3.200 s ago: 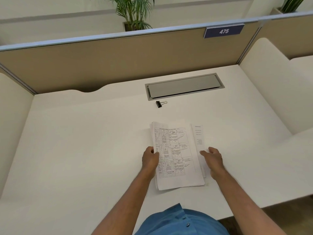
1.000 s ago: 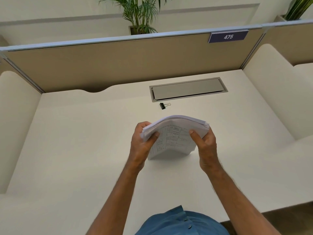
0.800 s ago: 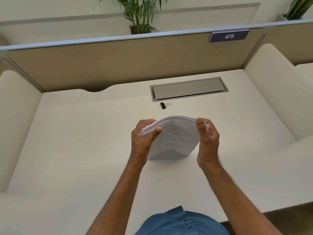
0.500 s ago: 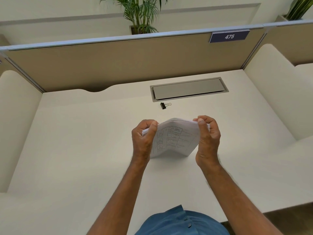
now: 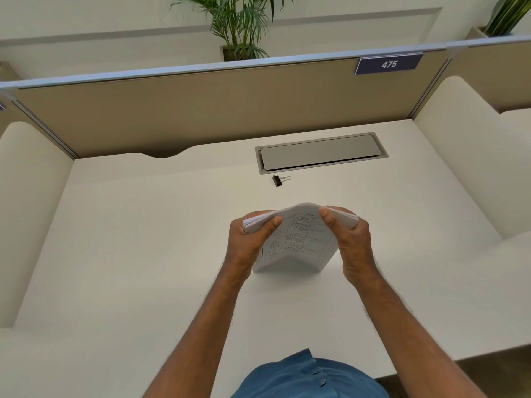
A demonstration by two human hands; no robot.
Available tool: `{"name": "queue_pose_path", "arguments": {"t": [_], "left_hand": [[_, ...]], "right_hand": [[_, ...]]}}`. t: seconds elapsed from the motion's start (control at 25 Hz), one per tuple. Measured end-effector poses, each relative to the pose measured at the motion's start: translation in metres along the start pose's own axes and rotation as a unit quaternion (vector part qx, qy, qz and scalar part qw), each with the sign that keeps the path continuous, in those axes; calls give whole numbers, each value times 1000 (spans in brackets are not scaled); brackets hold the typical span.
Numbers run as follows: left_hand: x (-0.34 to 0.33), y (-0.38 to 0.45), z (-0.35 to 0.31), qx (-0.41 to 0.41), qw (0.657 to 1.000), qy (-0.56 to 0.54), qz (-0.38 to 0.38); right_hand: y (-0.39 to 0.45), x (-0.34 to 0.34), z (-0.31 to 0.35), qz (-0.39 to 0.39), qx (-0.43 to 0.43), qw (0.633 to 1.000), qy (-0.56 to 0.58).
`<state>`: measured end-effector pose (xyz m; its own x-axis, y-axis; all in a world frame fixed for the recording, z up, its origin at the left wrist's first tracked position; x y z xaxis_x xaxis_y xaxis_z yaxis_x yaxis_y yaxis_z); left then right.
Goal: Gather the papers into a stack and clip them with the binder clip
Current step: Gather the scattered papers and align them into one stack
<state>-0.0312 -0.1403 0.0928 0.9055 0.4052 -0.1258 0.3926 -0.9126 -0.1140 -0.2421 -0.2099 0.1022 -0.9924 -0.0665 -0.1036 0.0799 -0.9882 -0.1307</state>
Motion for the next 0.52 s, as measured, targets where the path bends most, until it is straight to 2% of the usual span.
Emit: {"name": "queue_pose_path", "arguments": {"t": [0.2, 0.36, 0.52], "left_hand": [[1, 5, 8, 26, 999, 18, 32], [1, 1, 27, 51, 997, 34, 47], [3, -2, 36, 58, 998, 38, -8]], "right_hand": [[6, -1, -7, 70, -28, 997, -18], [9, 6, -35, 94, -74, 991, -55], [7, 8, -51, 105, -79, 988, -85]]}}
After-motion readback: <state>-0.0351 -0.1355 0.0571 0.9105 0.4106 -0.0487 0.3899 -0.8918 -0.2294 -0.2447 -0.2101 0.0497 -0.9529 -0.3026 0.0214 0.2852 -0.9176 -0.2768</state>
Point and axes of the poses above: each hand's wrist, its own y-axis towards the middle knuckle, its own x-axis out of the back of the hand, z = x × y, the point moved 8 cm from there along y, towards the middle knuckle, and after that the axes turned 3 degrees about -z, right-handed, at the moved point
